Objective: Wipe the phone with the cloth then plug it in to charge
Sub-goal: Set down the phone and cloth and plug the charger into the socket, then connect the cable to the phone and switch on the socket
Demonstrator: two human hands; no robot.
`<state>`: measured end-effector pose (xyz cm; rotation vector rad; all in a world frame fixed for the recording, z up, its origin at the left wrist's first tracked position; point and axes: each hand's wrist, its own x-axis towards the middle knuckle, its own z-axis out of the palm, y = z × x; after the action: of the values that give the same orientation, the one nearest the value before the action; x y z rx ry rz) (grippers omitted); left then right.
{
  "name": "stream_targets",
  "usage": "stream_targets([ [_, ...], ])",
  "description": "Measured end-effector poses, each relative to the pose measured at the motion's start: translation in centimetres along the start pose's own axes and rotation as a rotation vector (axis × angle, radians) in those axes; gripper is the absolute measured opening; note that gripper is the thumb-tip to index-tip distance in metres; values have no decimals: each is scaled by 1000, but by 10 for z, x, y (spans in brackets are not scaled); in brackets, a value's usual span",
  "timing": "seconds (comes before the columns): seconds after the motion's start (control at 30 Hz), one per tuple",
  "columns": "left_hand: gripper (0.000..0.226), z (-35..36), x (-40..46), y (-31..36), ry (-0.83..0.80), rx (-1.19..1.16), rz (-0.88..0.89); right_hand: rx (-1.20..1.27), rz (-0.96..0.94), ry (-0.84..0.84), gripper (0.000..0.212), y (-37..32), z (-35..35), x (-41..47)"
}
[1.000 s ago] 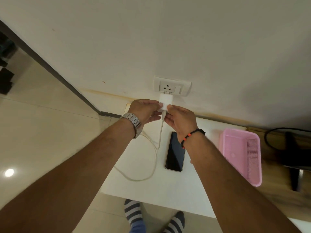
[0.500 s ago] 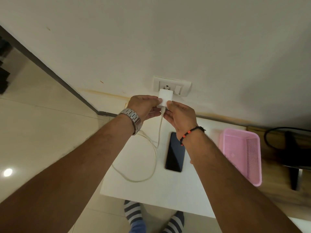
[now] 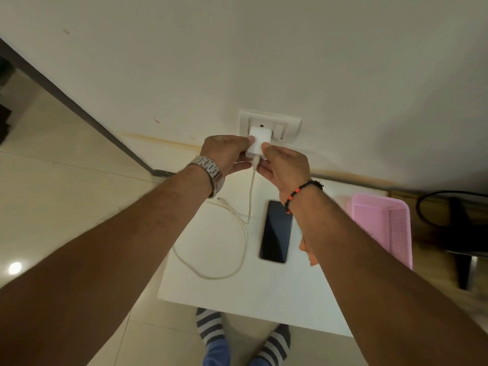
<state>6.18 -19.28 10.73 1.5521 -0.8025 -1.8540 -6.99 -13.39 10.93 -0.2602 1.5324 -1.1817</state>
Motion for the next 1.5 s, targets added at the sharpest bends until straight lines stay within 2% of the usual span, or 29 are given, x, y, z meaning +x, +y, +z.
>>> stream_targets([
  [0.07, 38, -9, -4, 2, -6, 26, -37, -44, 20, -1, 26, 1, -6, -1],
  [0.13, 35, -20, -8, 3, 84, 37, -55, -83, 43, 41, 31, 3, -11, -6],
  [0.23, 21, -39, -22, -14, 191, 54, -102, -92, 59, 133, 13, 27, -26, -23],
  [0.27, 17, -46, -28, -25, 188, 68, -125, -166, 61, 169, 10, 42, -32, -30],
  [0.33, 15, -60, -40, -56, 188, 132, -171, -489, 28, 217, 11, 78, -45, -42],
  [0.4, 12, -70, -51, -89, 211, 185, -214, -750, -9, 168, 10, 111, -51, -55],
  [0.5, 10, -75, -63, -136, 201, 298, -265, -925, -9, 88, 8, 147, -49, -66],
  [0.67, 8, -59, -64, -176, 143, 480, -253, -981, 35, 117, 17, 165, -44, -63],
  [0.83, 23, -33, -42, -182, 148, 638, -265, -1011, -9, 115, 18, 166, -52, -60],
  [0.97, 41, -23, -27, -190, 184, 830, -280, -928, 18, 100, 18, 168, -60, -64],
  [1.13, 18, -18, -27, -191, 157, 903, -192, -809, 49, 90, 19, 166, -67, -64],
  [1.27, 16, -21, -57, -182, 31, 1044, -130, -697, 81, 110, 20, 151, -70, -68],
  [1.33, 20, -26, -82, -179, -54, 1120, -36, -529, 197, 33, 21, 143, -67, -77],
  [1.4, 8, -30, -109, -178, -176, 1205, 105, -348, 311, -47, 23, 140, -61, -88],
  [1.5, 12, -32, -140, -177, -275, 1312, 167, -255, 293, 2, 29, 139, -60, -102],
])
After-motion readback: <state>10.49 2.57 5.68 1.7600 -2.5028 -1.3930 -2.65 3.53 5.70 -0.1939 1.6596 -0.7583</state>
